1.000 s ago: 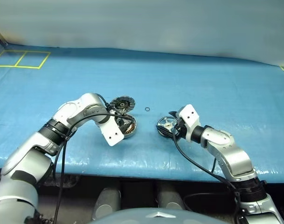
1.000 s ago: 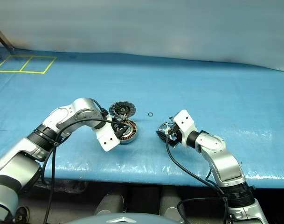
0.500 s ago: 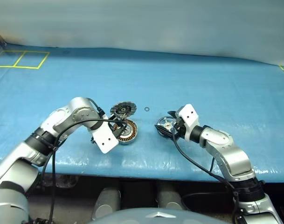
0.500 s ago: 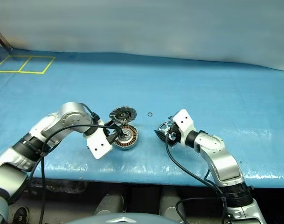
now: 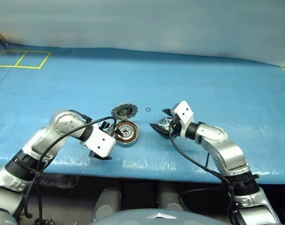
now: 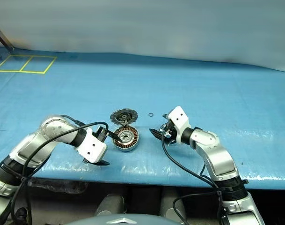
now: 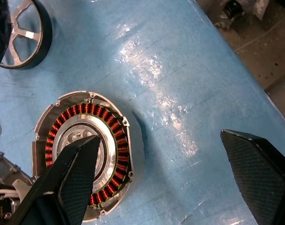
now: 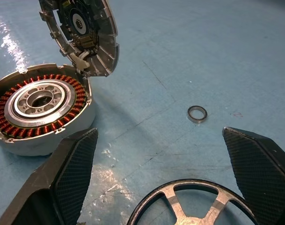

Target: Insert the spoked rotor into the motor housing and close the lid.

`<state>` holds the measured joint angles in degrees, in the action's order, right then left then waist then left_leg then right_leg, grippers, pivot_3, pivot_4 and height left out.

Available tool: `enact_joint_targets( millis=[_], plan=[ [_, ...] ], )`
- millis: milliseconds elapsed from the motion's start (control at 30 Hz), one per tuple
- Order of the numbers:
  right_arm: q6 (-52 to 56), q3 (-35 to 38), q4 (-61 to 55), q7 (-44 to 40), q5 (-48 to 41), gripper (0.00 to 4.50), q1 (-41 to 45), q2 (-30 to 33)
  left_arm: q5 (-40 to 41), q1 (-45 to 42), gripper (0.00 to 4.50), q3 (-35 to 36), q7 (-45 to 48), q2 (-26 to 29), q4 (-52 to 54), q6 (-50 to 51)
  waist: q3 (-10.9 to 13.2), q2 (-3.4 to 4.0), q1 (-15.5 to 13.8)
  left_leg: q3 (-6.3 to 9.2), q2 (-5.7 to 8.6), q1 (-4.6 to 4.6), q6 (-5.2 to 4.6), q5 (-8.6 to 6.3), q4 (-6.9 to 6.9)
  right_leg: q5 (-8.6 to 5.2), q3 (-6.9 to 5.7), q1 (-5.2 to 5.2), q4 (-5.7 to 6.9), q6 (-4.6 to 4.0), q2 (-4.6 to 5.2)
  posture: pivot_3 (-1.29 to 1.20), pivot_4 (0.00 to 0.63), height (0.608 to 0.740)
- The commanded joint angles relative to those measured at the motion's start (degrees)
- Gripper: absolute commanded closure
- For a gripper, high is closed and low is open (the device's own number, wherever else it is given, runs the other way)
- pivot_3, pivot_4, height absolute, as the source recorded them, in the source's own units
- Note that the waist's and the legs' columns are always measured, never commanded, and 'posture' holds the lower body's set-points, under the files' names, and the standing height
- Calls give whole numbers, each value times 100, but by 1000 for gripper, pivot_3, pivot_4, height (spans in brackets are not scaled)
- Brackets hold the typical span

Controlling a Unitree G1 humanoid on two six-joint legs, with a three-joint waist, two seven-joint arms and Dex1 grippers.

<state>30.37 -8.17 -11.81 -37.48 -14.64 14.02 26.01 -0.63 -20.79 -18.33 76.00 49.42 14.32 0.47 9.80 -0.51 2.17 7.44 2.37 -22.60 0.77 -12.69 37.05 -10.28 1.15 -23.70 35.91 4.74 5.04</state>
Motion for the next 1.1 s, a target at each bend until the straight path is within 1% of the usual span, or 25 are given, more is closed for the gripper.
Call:
enact_joint_targets(
  millis=[33, 100, 167, 233, 333, 433, 600, 800, 1000, 1100],
  plan=[
    [-65, 32, 74, 119, 10, 0, 263, -190, 878, 262, 13, 785, -542, -267, 487, 791, 1, 0, 11, 1, -1, 0, 0, 0, 1, 0, -1, 0, 1, 0, 0, 0, 150, 740],
    [109, -20, 239, 208, 1, 0, 417, -368, 1231, 586, 13, 1152, -923, -499, 662, 1098, 1, 0, 30, 1, -3, 5, 0, 0, -1, -1, -1, 1, 3, -1, -1, 0, 150, 740],
    [225, -105, 439, 354, 133, 0, 576, -495, 1336, 972, 13, 1417, -1318, -720, 734, 1105, 1, 1, 40, 1, -4, 7, 0, 0, -1, -1, -1, 1, 4, -1, -3, 0, 150, 740],
    [310, -159, 658, 484, 240, 0, 747, -608, 1444, 1334, 13, 1638, -1709, -1025, 710, 1004, 1, 1, 49, 1, -4, 7, 1, 0, -3, 1, -1, 0, 3, 0, -4, 0, 150, 740],
    [399, -175, 1039, 548, 262, 0, 1024, -800, 1562, 1785, 13, 1831, -2028, -1453, 456, 594, 1, 1, 14, 2, -3, 5, 3, 1, -3, 2, 0, 0, 0, 0, -3, 0, 150, 740],
    [376, -151, 1608, 715, 377, 0, 1348, -1015, 1599, 1985, 13, 1992, -2419, -1833, 152, 388, 1, 1, 1, 0, -2, 7, 6, 3, -2, 3, 0, 0, 3, -5, -3, 0, 150, 740],
    [110, -128, 2448, 872, 512, 0, 1774, -1349, 1820, 2070, 13, 2224, -3050, -2374, -224, 552, 0, 2, -9, 3, -1, 7, 14, 8, 1, 7, 0, 3, 2, -7, -6, 0, 150, 740],
    [-83, -27, 3146, 953, 570, 0, 2017, -1593, 1670, 2254, 13, 2151, -3313, -2587, -532, 309, 0, 3, 12, 2, -1, 8, 14, 8, -12, 12, 1, -4, 2, -5, -7, 0, 150, 740],
    [-209, -10, 3643, 955, 677, 0, 2108, -1694, 1670, 2350, 13, 2138, -3431, -2607, -532, 224, -1, 4, 16, 1, -2, 8, 14, 8, -10, 8, 2, -1, 1, -11, -8, 0, 150, 740],
    [-272, 0, 3681, 905, 673, 617, 2084, -1733, 1653, 2383, 0, 2111, -3469, -2604, -516, 222, -1, 4, 24, 1, -2, 12, 15, 8, -9, 8, 2, 0, 2, -13, -8, 0, 150, 740]
  ],
)
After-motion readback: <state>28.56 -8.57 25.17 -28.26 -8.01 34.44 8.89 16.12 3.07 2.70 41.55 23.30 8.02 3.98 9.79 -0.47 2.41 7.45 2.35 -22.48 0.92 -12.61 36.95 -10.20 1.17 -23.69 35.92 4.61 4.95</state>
